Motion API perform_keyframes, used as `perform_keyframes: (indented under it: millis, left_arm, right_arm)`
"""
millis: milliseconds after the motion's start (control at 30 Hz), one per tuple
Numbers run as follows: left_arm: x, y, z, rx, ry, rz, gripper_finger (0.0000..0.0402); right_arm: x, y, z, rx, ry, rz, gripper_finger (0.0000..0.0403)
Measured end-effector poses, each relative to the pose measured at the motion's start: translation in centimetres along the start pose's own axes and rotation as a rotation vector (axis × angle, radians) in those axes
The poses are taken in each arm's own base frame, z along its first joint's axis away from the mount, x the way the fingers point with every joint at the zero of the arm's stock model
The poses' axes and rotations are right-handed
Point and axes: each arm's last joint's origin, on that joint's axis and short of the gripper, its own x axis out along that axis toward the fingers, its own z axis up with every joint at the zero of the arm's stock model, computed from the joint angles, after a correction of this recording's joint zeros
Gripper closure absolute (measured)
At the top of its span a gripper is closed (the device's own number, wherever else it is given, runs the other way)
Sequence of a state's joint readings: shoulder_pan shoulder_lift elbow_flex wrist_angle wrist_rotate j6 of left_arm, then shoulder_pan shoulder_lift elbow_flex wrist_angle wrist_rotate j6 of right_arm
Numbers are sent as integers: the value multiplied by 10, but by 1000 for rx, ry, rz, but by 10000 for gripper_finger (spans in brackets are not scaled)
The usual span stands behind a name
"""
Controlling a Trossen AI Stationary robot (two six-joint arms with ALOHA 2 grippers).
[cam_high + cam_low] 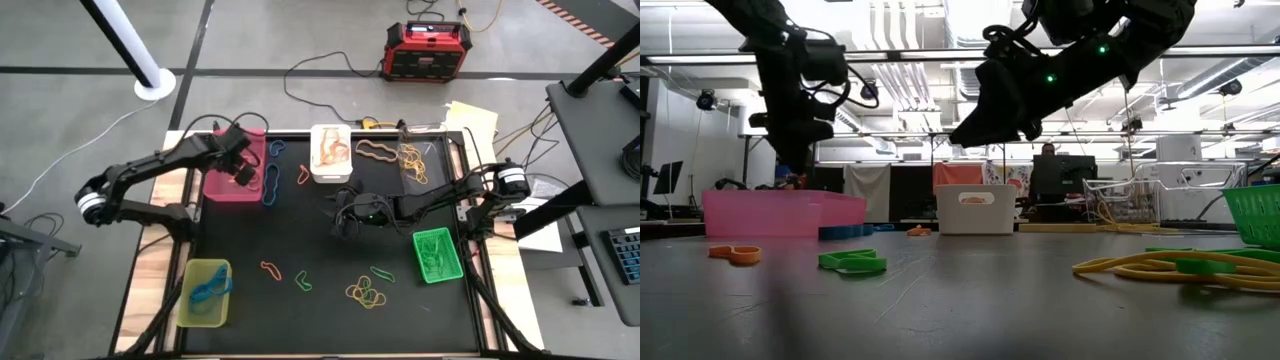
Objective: Sort rubber bands into baskets
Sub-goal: Put the yellow rubber band into the transparent bin
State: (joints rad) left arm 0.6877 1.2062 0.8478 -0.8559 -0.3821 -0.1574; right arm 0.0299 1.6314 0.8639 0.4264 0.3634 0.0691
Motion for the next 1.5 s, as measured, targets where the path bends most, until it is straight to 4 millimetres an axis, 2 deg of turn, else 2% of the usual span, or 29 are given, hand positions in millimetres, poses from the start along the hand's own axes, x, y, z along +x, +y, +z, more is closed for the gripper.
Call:
perform_keyframes:
  millis: [200,367,600,800,933,1200,1500]
  left_arm:
    - [0,-1,5,-9,-50,18,248]
    - [-12,-12,1,-13,-111,-24,213]
    - [-52,-55,-8,110,-341,-209,207]
    - [-88,-95,-26,292,-533,-399,207]
    - [-103,-113,-35,365,-616,-485,207]
    - [-108,-126,-40,402,-649,-528,207]
    - [-103,-132,-40,410,-630,-519,207]
  right_arm:
    - [0,1,-2,3,22,3,223]
    - [-12,3,-7,54,162,109,223]
    - [-40,10,-11,137,396,332,226]
    - [-68,45,-23,35,525,476,241]
    - [-80,70,-26,-3,569,502,252]
    - [-86,94,-35,-76,596,491,269]
    - [-68,112,-58,-72,624,493,252]
